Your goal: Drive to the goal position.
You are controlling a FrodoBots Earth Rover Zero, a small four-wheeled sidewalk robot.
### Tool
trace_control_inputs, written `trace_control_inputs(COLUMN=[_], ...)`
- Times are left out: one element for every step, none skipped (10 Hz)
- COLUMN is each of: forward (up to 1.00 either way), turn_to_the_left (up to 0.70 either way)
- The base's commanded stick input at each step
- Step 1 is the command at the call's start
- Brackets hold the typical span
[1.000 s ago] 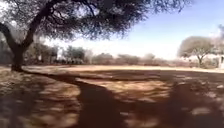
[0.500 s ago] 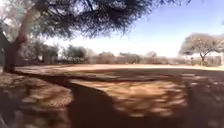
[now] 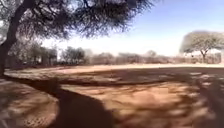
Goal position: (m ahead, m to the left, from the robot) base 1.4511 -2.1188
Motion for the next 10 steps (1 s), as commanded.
trace_control_inputs(forward=[1.00, 1.00, 1.00, 1.00, 1.00, 1.00, 1.00, 1.00, 1.00, 1.00], turn_to_the_left=[0.00, 0.00, 0.00, 0.00, 0.00, 0.00, 0.00, 0.00, 0.00, 0.00])
